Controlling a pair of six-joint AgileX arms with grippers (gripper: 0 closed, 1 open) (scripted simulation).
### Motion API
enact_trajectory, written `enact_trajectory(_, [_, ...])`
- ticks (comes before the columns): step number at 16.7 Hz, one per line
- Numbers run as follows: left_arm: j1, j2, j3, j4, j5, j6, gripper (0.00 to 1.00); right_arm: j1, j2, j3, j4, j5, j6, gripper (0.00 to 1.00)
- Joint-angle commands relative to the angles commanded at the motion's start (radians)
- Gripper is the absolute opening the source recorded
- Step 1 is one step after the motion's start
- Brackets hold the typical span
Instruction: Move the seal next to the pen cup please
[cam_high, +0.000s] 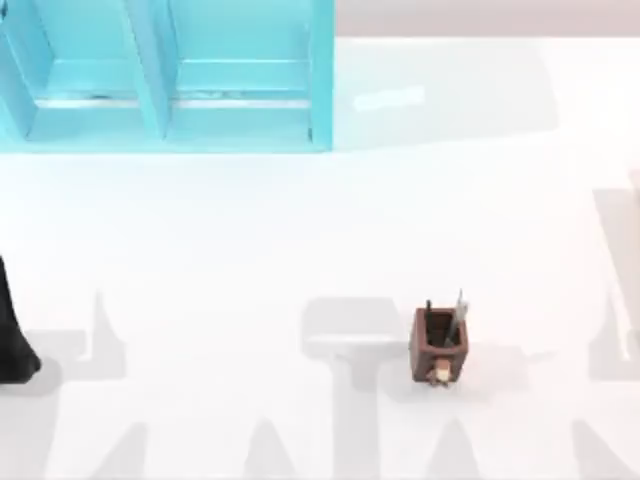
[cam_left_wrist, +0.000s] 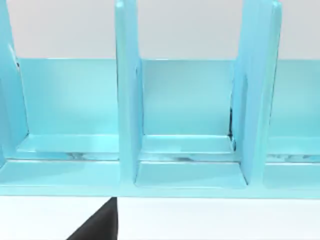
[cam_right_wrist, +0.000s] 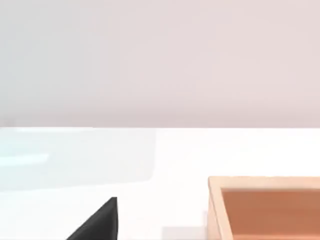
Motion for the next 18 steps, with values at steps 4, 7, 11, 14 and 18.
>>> enact_trajectory(4, [0.005, 0.033, 0.033, -0.032, 0.0, 0.006, 1.0, 0.0, 0.0, 0.0, 0.0, 0.0, 0.0, 1.0])
enact_trajectory(7, [0.019, 0.161, 0.158, -0.149, 0.001, 0.026, 1.0, 0.0, 0.0, 0.0, 0.0, 0.0, 0.0, 1.0])
enact_trajectory(11, [0.049, 0.475, 0.419, -0.4, 0.004, 0.064, 1.0, 0.0, 0.0, 0.0, 0.0, 0.0, 0.0, 1.0])
enact_trajectory(14, [0.076, 0.781, 0.638, -0.625, 0.004, 0.095, 1.0, 0.0, 0.0, 0.0, 0.0, 0.0, 0.0, 1.0])
enact_trajectory(18, [0.114, 1.151, 0.909, -0.911, 0.003, 0.134, 1.0, 0.0, 0.0, 0.0, 0.0, 0.0, 0.0, 1.0])
